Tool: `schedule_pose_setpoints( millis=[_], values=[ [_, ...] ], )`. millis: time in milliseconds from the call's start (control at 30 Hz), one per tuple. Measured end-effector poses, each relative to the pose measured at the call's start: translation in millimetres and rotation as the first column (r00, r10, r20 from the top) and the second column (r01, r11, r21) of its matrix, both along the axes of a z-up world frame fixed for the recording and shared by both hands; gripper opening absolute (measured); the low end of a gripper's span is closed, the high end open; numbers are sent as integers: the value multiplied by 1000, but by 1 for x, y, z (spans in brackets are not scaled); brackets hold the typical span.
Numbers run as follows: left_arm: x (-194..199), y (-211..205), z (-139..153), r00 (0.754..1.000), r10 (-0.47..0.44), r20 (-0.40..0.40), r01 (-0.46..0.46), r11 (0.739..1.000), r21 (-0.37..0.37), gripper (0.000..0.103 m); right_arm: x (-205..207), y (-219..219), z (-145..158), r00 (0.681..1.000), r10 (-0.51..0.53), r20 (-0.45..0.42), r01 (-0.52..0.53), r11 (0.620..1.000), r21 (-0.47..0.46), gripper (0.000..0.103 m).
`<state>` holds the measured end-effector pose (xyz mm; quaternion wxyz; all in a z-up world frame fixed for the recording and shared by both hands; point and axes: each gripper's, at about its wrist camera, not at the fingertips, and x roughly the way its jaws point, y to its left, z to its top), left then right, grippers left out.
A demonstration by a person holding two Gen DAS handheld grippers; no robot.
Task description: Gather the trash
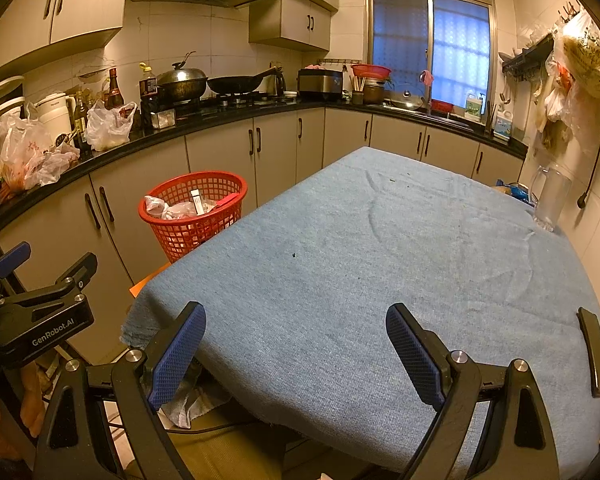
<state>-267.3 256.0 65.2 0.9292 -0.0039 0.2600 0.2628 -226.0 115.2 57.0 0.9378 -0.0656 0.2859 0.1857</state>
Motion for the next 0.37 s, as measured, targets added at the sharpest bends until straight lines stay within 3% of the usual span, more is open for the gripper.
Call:
schedule_pose_setpoints(
  millis=[267,367],
  values=[
    [2,2,0,1000,24,-4,-24,999,22,103,3,-8,-3,1000,-4,-9,4,1000,4,94],
    [13,-1,6,1000,20,-6,-19,997,70,103,10,-19,-1,1000,-22,-17,22,1000,16,94]
  ],
)
